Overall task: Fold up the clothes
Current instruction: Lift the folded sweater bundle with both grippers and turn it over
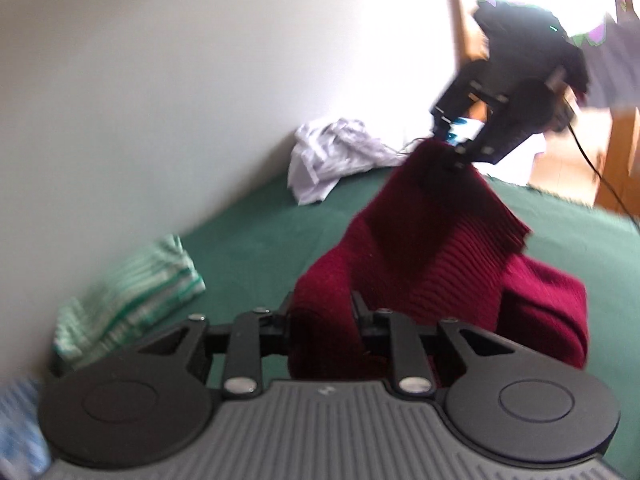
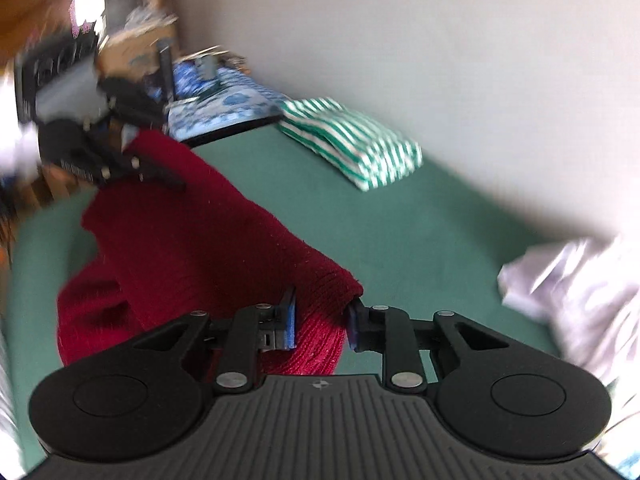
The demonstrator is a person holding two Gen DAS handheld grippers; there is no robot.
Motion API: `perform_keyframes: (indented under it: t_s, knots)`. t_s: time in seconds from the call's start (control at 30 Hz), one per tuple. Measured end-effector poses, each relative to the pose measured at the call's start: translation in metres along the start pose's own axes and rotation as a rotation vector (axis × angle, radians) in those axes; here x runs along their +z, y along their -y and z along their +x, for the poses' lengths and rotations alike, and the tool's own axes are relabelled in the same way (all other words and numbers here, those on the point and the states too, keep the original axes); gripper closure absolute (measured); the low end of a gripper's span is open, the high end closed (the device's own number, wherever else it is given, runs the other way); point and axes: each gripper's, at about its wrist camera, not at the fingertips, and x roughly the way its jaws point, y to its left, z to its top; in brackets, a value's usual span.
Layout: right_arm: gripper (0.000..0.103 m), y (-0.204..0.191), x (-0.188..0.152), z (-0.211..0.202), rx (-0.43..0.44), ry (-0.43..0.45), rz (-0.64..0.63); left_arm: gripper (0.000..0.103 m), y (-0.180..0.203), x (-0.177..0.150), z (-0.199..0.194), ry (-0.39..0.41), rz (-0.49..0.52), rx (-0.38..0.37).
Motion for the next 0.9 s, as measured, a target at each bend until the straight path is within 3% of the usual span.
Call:
perform_keyframes:
  t_s: [0.1, 0.2, 0.27, 0.37, 0.47, 0.6, 0.7, 0.9]
  knots:
    - [0.079, -0.039, -0.007, -0.008, -0.109, 0.001, -0.2, 0.08, 0.012, -0.004, -0.001, -0.01, 0.07, 0.051]
    - [0.079, -0.041, -0.007, 0.005, -0.129, -0.044, -0.135, 0.079, 0.007, -0.006, 0.022, -0.04, 0.083, 0.111]
    - [0.08, -0.038, -0.007, 0.024, -0.195, -0.054, -0.132, 0.079, 0.003, -0.007, 0.04, -0.062, 0.103, 0.165]
    - [0.08, -0.033, -0.009, 0.043, -0.295, -0.029, -0.167, 0.077, -0.007, -0.01, 0.076, -0.096, 0.159, 0.304]
    - [0.08, -0.035, -0.02, 0.057, -0.383, -0.013, -0.247, 0.077, 0.001, -0.015, 0.091, -0.098, 0.242, 0.371]
    - [0.08, -0.045, -0.037, 0.063, -0.454, -0.002, -0.373, 0.077, 0.016, -0.02, 0.082, -0.054, 0.259, 0.377]
    - [0.08, -0.057, -0.047, 0.057, -0.462, 0.022, -0.466, 0.077, 0.026, -0.022, 0.068, -0.031, 0.284, 0.401]
    - [0.08, -0.091, -0.063, 0.006, -0.463, 0.133, -0.622, 0.077, 0.049, -0.03, 0.019, 0.011, 0.306, 0.375]
